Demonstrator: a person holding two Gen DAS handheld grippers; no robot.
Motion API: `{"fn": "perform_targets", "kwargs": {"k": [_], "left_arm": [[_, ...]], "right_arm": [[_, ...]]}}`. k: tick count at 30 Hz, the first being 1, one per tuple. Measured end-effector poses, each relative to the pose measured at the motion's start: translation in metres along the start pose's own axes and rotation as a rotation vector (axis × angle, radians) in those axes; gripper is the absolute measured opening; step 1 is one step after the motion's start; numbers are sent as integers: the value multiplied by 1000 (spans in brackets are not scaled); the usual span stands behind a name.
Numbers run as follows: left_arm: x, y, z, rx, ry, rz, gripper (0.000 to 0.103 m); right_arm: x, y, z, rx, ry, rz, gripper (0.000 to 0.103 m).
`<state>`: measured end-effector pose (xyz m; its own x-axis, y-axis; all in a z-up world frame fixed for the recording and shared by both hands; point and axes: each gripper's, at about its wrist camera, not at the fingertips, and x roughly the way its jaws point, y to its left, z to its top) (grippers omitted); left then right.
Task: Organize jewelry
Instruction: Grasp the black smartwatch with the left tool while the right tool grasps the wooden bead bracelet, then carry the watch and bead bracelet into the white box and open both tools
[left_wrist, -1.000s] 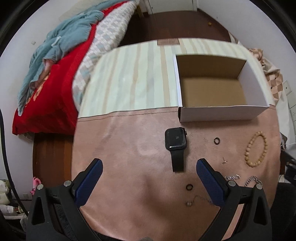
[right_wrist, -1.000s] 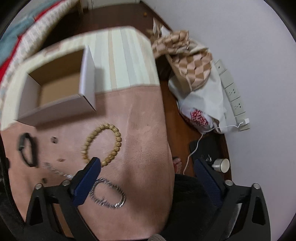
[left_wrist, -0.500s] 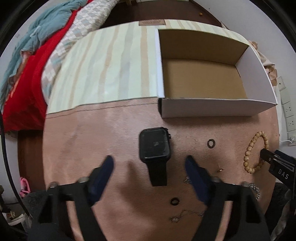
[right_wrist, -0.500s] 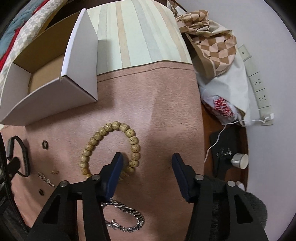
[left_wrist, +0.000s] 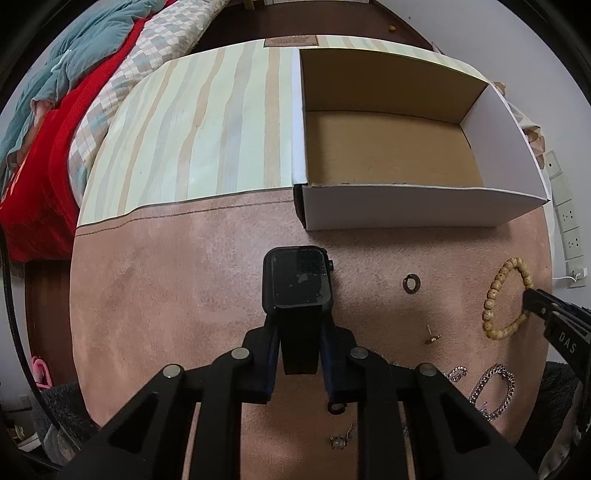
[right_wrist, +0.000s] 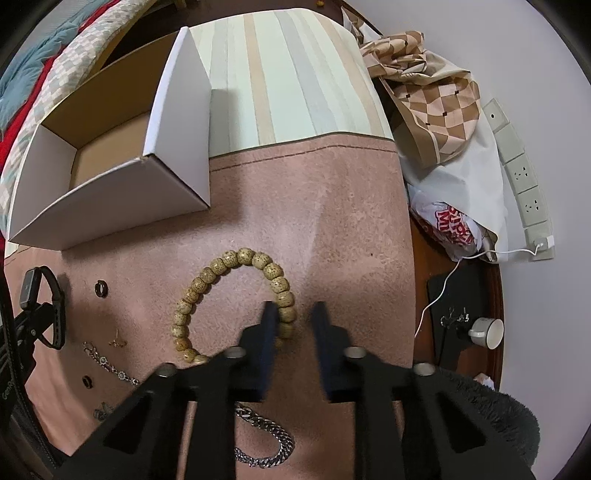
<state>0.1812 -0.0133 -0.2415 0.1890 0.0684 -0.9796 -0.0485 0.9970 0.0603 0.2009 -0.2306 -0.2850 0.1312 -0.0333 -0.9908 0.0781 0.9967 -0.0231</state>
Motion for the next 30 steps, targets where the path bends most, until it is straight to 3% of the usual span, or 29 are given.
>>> {"fn": "perform_targets", "kwargs": {"k": [8, 13, 20, 30], "left_arm": [[-16, -1, -1, 13, -36, -11, 15], [-38, 3, -1, 11, -76, -30, 15], [-90, 6, 1, 21, -154, -76, 15], [-142, 11, 48, 24, -269, -109, 15]], "right_arm": [[-5, -12, 1, 51, -17, 70, 9], [-31, -10, -1, 37, -72, 109, 9], [-87, 7, -2, -33, -162, 165, 9], [-188, 34, 29, -131, -333, 229, 9]]}}
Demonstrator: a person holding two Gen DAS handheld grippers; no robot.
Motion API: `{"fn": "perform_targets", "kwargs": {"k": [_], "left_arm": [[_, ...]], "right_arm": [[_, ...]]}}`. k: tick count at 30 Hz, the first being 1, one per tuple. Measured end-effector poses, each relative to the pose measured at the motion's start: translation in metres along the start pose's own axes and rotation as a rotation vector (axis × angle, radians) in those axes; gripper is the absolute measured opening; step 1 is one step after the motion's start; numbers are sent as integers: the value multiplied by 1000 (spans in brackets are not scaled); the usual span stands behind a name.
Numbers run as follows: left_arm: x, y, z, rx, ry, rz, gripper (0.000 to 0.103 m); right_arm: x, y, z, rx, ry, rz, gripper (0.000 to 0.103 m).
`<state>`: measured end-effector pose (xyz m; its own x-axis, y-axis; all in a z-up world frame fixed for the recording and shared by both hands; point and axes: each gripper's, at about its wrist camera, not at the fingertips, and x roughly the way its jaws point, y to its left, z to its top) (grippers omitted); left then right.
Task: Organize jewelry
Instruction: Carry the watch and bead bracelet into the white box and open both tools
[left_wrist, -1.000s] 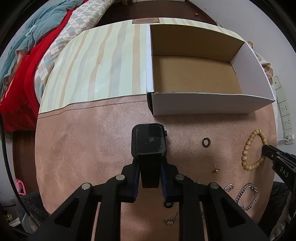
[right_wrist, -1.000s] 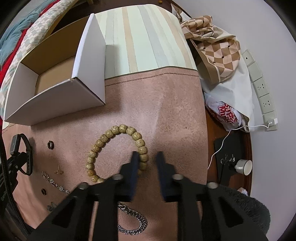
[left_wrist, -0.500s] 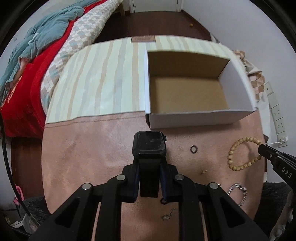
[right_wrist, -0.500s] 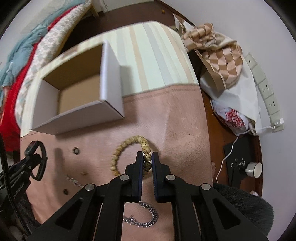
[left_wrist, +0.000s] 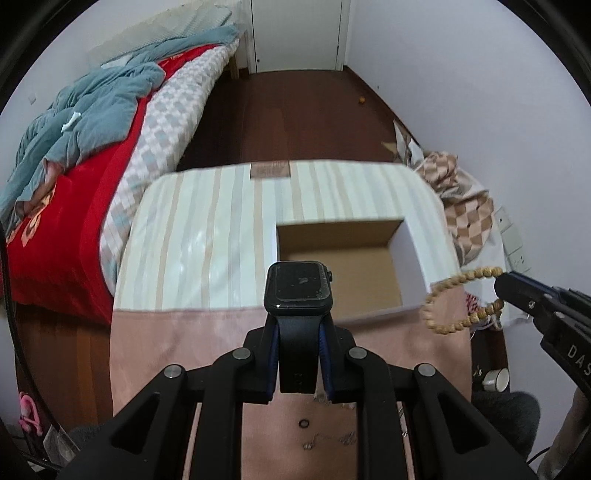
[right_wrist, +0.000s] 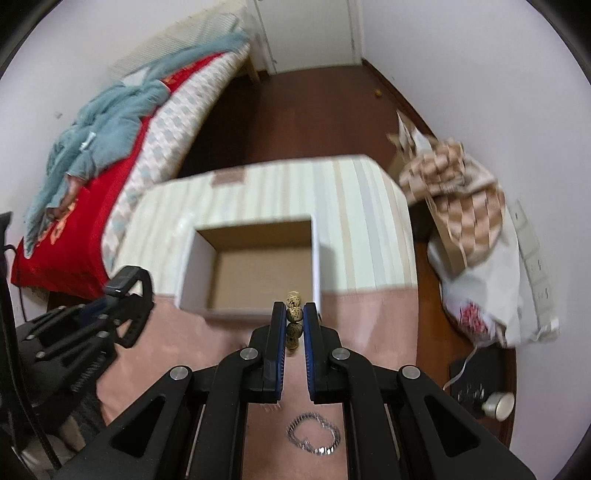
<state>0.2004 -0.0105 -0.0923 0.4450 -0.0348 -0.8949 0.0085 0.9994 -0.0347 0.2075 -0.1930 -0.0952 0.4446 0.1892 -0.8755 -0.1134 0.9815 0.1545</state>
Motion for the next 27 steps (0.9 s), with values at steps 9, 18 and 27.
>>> {"fn": "perform_targets", "kwargs": {"k": [9, 18, 27], "left_arm": [[31, 13, 46, -64, 14, -28, 15], [89, 16, 63, -115, 132, -119, 16], [89, 14, 77, -112, 117, -122, 73]], "right_arm": [[35, 13, 57, -14, 25, 17, 9], [109, 4, 71, 23, 129, 77, 9], [136, 3, 79, 21, 204, 133, 19]]}}
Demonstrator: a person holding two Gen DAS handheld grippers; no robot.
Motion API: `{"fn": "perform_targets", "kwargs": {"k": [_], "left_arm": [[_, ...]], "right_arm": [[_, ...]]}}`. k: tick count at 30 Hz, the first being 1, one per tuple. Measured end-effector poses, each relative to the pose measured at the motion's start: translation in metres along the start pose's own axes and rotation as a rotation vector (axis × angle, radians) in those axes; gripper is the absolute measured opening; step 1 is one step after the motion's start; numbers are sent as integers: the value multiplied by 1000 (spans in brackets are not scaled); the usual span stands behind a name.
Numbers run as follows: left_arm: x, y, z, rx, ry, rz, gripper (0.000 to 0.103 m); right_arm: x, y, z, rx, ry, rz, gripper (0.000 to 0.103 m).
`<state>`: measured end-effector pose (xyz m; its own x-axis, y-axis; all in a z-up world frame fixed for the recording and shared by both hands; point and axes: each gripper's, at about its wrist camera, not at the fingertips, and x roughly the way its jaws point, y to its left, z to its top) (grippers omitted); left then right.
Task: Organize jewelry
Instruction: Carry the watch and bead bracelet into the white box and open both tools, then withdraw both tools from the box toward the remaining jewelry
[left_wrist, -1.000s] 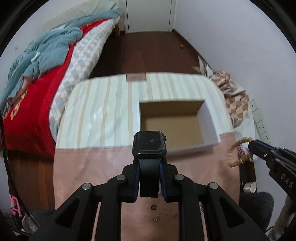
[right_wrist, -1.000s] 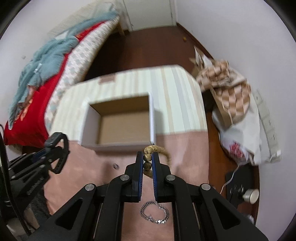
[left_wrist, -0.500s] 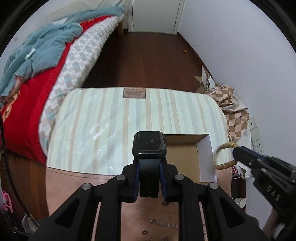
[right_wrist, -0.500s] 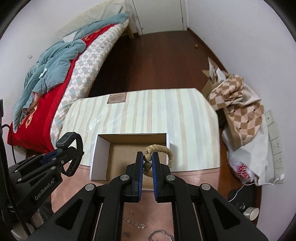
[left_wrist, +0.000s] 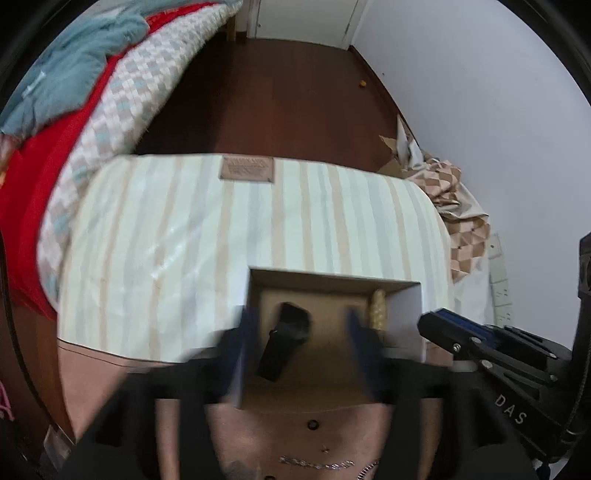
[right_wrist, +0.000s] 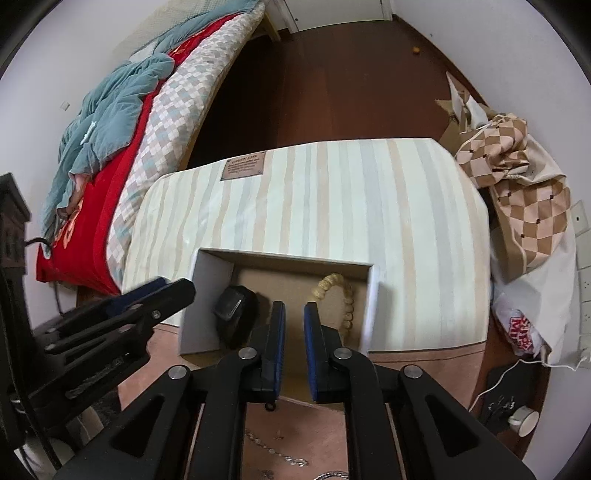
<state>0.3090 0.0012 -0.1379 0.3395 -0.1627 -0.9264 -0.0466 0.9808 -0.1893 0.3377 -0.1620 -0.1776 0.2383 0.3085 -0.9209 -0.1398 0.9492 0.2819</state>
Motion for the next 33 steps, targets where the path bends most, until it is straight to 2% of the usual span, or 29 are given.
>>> {"fn": "perform_targets", "kwargs": {"k": [1, 2, 4, 5, 6, 7, 8, 10, 15, 21, 33], "left_arm": [[-5, 1, 1, -2, -20, 5, 74], [-8, 2, 1, -3, -29, 16, 74], [-12, 5, 1, -8, -38, 30, 75], [-13, 7, 0, -10, -44, 47, 79], [-14, 9, -2, -8, -51, 63, 93], [-15, 11, -6, -1, -63, 88, 103], [-16, 12, -10, 5, -70, 112, 103], [-13, 17, -18, 17, -68, 159, 103], [-5, 27, -39, 37, -57, 244, 103], [-17, 33, -57, 38, -81, 289, 103], [-75, 32, -87, 37, -174, 304, 103]], "right_arm": [[-2, 0, 0, -1, 0, -3, 31], [-4, 0, 0, 0, -1, -1, 37], [-8, -3, -2, 0, -8, -36, 55], [-9, -2, -5, -11, -14, -65, 57], [-11, -2, -7, -19, -15, -97, 58], [-11, -1, -11, -31, -14, -146, 62], [-10, 0, -16, -37, -14, -176, 66], [-6, -2, -25, -35, 1, -213, 96], [5, -3, -52, -29, 12, -255, 98], [1, 3, -74, -26, -16, -278, 98], [-49, 29, -100, -37, -106, -305, 98]]}}
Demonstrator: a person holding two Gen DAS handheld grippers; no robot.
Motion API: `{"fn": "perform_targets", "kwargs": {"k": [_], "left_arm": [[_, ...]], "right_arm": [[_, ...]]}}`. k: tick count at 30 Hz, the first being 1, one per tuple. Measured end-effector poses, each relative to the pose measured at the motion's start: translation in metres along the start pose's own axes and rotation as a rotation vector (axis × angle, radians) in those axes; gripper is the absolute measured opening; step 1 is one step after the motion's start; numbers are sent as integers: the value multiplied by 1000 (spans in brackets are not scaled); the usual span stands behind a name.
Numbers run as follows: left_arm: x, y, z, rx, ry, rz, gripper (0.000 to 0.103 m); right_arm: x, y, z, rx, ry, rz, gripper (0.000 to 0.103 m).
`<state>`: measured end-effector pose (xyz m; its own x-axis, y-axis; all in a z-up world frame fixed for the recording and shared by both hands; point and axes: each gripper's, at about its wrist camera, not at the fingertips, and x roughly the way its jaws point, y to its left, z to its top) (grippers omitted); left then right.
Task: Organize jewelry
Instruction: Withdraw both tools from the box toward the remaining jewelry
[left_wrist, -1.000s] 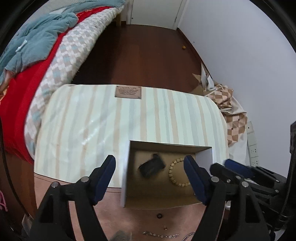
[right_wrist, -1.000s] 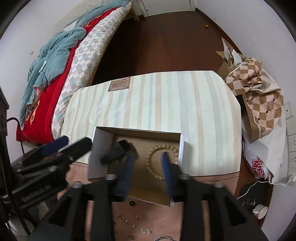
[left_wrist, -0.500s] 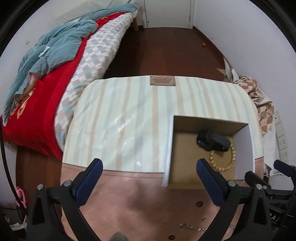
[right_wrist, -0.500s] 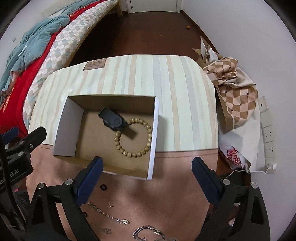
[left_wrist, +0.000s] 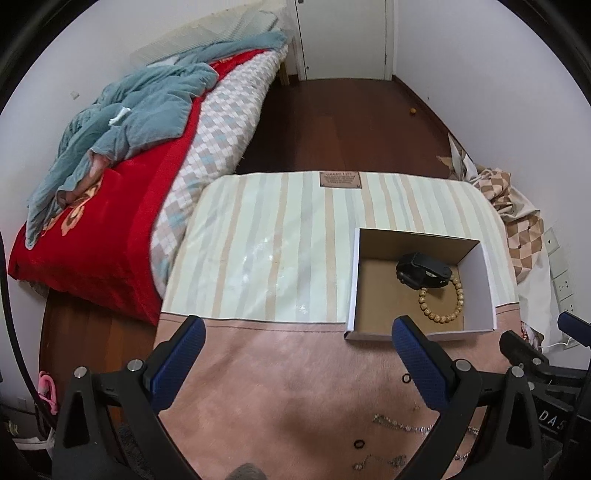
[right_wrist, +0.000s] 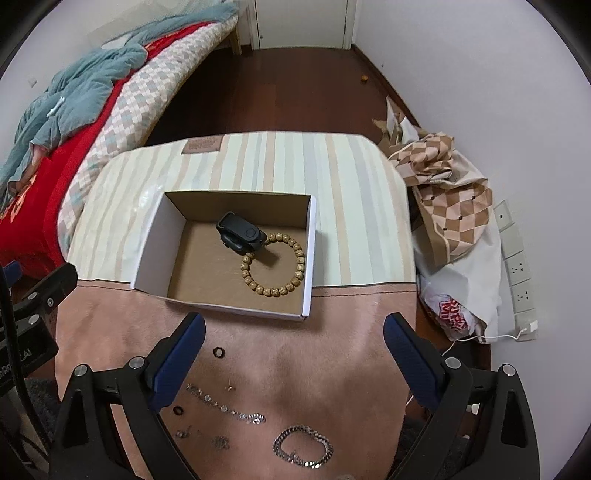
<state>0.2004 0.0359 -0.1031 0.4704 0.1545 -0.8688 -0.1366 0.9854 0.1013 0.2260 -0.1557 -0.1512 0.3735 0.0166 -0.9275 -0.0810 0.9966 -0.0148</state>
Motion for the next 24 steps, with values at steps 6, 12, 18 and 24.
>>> {"fn": "perform_targets", "kwargs": {"k": [6, 12, 18, 24], "left_arm": [[-31, 5, -14, -6, -43, 4, 103], [-62, 11, -28, -14, -90, -4, 103], [-81, 16, -47, -27, -106, -22, 103], [-62, 13, -85, -7, -54, -5, 103]], "right_arm": [[-39, 1, -14, 2, -69, -12, 98], [-79, 1, -30, 13, -138, -13, 98], [-104, 0, -57, 40, -164, 24, 98], [-73, -20, -106, 121, -65, 31, 98]]}}
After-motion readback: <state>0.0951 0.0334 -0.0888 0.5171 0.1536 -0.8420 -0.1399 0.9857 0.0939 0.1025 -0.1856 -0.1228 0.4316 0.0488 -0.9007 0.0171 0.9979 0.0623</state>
